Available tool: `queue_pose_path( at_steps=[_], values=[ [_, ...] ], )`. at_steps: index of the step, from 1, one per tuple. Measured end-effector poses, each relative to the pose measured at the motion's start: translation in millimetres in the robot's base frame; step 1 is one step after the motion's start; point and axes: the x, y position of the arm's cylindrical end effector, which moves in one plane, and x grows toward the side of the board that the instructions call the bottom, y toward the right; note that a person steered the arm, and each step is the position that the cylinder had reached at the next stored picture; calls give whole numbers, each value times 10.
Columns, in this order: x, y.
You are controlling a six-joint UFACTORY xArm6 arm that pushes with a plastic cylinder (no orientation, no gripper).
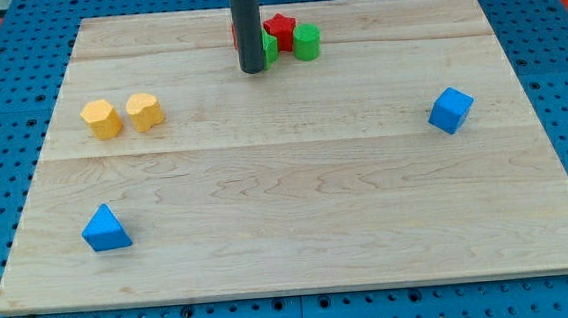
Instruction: Point your arm at the yellow hexagon
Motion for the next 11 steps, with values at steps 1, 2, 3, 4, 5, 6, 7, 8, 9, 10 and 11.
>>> queue_pose_path(
  at_steps=[1,2,3,4,5,6,7,8,9,10,11],
  values=[
    [265,147],
    [433,136],
    [497,47],
    [497,-47],
    [497,-70],
    [497,-70],
    [497,119],
    [519,548],
    [925,474],
    [1394,125],
    [1478,-672]
  ],
)
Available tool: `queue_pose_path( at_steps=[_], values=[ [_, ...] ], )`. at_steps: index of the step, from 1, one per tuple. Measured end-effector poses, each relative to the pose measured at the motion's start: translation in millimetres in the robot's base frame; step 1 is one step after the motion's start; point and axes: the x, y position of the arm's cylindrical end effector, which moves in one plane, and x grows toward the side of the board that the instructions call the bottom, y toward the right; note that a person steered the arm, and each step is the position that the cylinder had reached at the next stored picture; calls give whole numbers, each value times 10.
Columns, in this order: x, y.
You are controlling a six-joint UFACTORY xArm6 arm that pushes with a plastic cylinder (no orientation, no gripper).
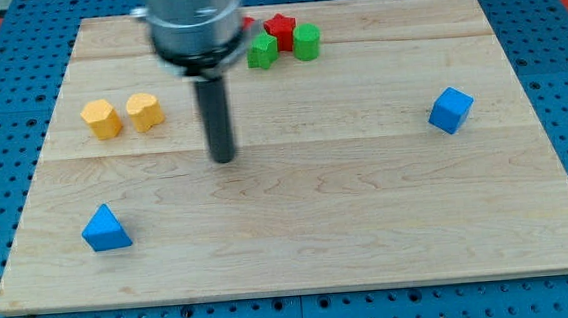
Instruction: Point your arm at the yellow hexagon
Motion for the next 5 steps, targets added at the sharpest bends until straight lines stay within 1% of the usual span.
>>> queue_pose_path(
  at_steps=[1,2,3,4,5],
  values=[
    [194,-681],
    [-35,-1625],
    [-489,-2032],
    [-722,-1945],
    [-1022,-1219]
  ],
)
